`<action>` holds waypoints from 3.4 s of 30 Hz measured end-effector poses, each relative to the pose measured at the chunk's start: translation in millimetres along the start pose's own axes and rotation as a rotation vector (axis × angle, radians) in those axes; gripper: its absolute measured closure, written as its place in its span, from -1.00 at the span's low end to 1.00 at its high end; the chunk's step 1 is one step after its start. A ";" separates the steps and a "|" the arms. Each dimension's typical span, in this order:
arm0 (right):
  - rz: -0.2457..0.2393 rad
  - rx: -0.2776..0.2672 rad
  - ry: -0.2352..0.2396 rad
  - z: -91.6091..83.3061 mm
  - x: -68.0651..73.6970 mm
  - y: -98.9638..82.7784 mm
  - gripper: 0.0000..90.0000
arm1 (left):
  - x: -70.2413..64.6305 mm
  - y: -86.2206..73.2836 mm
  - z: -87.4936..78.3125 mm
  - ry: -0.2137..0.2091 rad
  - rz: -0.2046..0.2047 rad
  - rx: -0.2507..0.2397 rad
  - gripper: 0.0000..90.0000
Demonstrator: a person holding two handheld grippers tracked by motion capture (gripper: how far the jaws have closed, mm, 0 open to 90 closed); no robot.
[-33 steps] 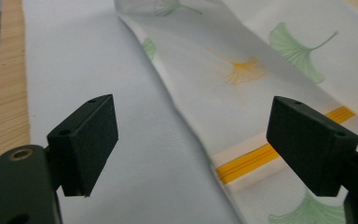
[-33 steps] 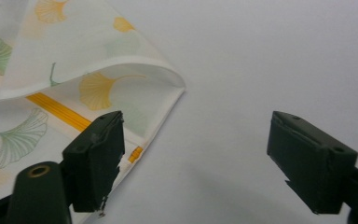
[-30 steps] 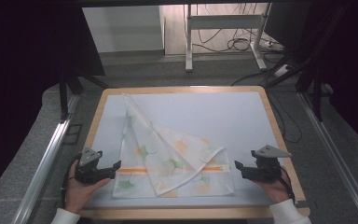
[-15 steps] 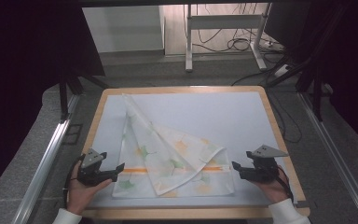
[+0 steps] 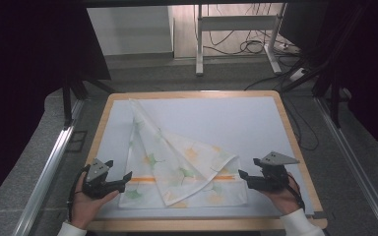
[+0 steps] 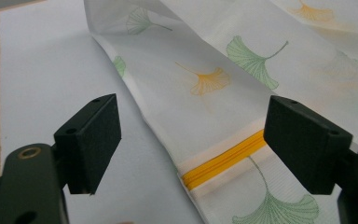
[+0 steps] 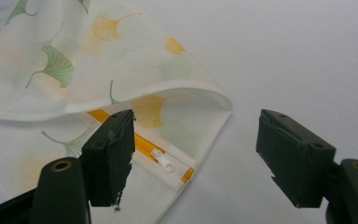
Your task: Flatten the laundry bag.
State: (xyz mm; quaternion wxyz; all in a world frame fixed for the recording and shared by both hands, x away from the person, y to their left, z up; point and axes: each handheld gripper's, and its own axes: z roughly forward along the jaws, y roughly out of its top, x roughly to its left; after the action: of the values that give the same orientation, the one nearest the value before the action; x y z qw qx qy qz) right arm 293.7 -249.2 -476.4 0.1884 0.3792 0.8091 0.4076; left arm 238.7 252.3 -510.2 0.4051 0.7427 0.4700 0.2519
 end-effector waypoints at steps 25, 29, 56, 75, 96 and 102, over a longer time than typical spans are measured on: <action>-0.103 0.008 0.137 24.9 55.5 27.1 -0.30 | -4.9 -4.0 9.6 -0.004 -0.008 0.032 -0.58; -0.149 0.015 0.181 33.3 74.8 35.5 -0.30 | -5.7 -4.8 11.1 -0.004 -0.018 0.029 -0.57; -0.272 0.177 0.357 92.9 165.3 46.7 -0.33 | -9.0 -4.7 16.2 -0.050 0.019 0.048 -0.51; -0.345 0.269 0.373 120.4 194.5 39.4 -0.31 | -8.8 -5.1 19.0 -0.052 0.035 0.063 -0.51; -0.377 0.300 0.331 127.5 193.4 34.6 0.14 | -8.1 -5.5 21.9 -0.046 0.038 0.081 -0.52; -0.368 0.293 0.322 127.9 189.5 35.7 0.43 | -8.0 -5.5 22.4 -0.048 0.038 0.083 -0.53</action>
State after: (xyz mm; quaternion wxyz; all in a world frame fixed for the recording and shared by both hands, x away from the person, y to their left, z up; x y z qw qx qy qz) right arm 267.0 -24.2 -523.3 0.0717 0.1796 0.9340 0.3003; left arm 249.4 238.2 -526.9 0.3802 0.7734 0.4559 0.2221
